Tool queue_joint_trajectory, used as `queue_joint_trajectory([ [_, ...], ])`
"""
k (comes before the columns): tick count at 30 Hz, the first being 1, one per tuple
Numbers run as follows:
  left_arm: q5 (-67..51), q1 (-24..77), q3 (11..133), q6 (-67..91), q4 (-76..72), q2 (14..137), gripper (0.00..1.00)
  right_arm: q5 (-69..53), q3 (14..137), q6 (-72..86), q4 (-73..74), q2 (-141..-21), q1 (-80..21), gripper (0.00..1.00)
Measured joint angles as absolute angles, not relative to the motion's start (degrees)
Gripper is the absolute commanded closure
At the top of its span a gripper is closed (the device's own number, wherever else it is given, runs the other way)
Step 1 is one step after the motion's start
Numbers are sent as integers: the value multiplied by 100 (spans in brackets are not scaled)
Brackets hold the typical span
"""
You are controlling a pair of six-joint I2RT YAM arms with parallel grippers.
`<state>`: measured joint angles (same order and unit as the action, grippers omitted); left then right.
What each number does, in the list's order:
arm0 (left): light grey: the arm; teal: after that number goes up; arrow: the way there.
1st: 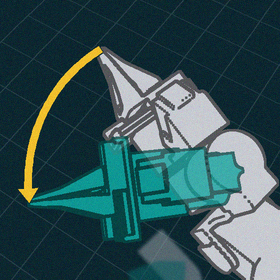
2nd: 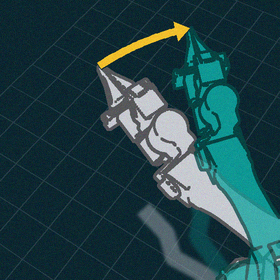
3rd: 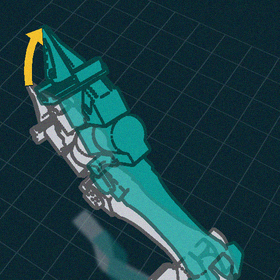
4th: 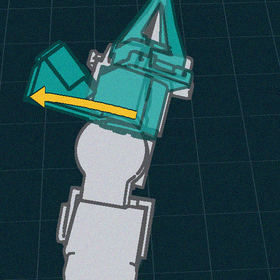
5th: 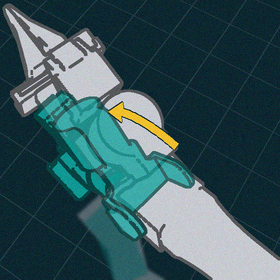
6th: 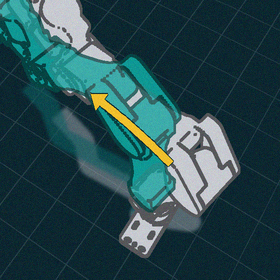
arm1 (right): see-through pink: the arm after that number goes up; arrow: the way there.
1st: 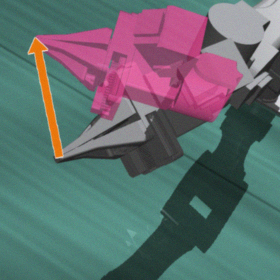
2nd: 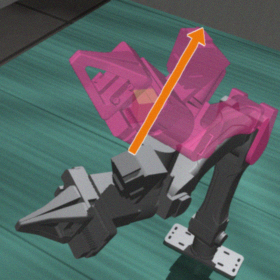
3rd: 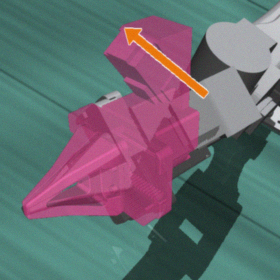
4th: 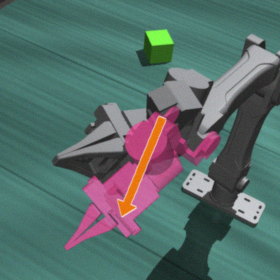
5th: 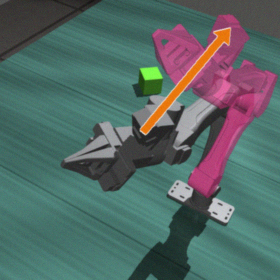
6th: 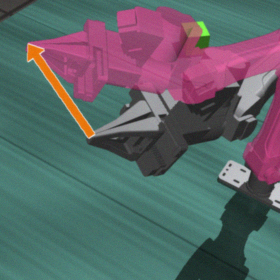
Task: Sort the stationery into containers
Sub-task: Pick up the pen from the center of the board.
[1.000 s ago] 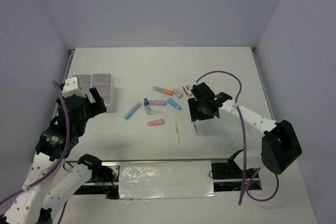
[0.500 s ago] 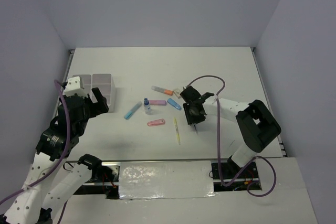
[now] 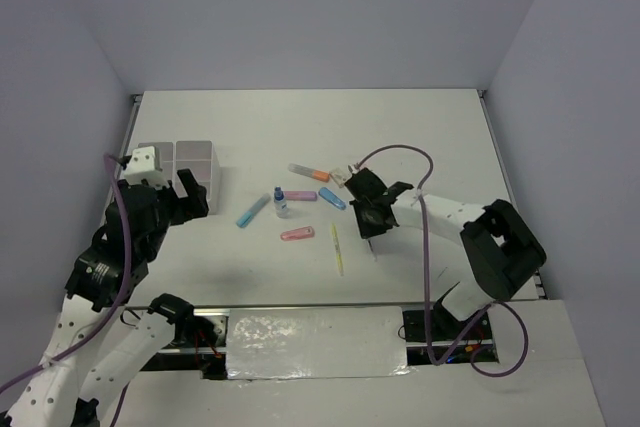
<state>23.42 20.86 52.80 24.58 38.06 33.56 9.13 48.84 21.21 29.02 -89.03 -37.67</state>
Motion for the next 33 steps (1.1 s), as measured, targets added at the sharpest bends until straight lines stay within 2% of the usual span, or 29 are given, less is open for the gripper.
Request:
queue_joint_trajectory([
  [4, 1573, 2091, 5492, 2248, 3715, 3555, 1, 941, 4805, 2187, 3105, -7992, -3767, 100],
  [9, 250, 2276, 6322, 2237, 3332, 4670, 1, 847, 4803, 2270, 3166, -6141, -3179, 100],
  [13, -132, 3122, 6501, 2274, 2589, 5533, 1, 779, 4803, 2340, 3415, -5175, -2180, 100],
  [17, -169, 4156, 6549, 2067, 1702, 6604, 1, 840, 4928, 2353, 3900, -4558, -1608, 100],
  [23, 316, 5227, 6956, 1487, 567, 8626, 10, 1197, 5299, 2353, 4366, -4095, -1439, 100],
  [25, 353, 5319, 6960, 1350, 161, 9105, 13, 1251, 5378, 2349, 4466, -3959, -1435, 100],
  [30, 357, 5334, 7271, 1090, -517, 10278, 30, 1282, 5485, 2307, 4582, -3706, -1435, 100],
  [33, 353, 5334, 7835, 1044, -620, 11032, 31, 1330, 5500, 2285, 4591, -3642, -1435, 100],
])
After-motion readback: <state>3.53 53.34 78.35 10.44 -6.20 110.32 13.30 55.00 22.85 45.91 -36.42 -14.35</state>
